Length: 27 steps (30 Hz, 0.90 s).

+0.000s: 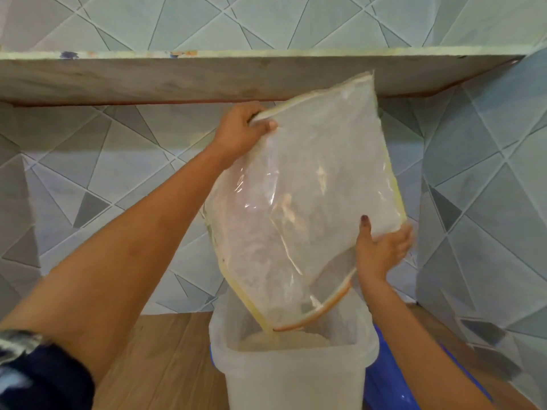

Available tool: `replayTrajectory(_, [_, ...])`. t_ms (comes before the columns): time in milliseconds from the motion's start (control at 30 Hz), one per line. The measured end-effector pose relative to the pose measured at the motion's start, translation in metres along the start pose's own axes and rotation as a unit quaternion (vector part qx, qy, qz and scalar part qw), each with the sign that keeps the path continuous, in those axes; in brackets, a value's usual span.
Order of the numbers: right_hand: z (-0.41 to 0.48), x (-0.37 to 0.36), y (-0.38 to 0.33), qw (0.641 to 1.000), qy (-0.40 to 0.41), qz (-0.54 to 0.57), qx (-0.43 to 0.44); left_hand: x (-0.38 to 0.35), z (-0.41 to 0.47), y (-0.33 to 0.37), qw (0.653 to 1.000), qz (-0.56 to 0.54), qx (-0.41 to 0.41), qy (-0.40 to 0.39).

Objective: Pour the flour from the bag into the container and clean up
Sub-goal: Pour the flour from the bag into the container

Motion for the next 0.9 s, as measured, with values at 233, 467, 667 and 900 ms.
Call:
replayTrajectory(233, [-0.043, -0.072, 0.035, 0.782, -0.363, 0.36, -0.356, 0.031, 0.002, -0.001, 0.997, -0.059, -0.006, 0.053])
replayTrajectory(467, [-0.048, -0.095, 0.031, 0.766, -0.418, 0.33, -0.361, 0.063, -0.012, -0.006, 0.991, -0.101, -0.021, 0.08])
replayTrajectory(667, [-0.057, -0.105, 0.013, 0.792, -0.373, 0.382, -0.296, 0.089, -0.025, -0.022, 0.984, -0.077, 0.018, 0.157])
replayTrajectory(900, [-0.041, -0.102, -0.028, 0.909, -0.286, 0.258, -0.157, 0.125, -0.058, -0.057, 0.965, 0.017, 0.075, 0.249])
Point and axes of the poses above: each hand's wrist, its own z-axis towards the middle knuckle, its own x-axis out of the back of the hand, y = z × x, the point moved 6 cm from there along z, towards the middle knuckle
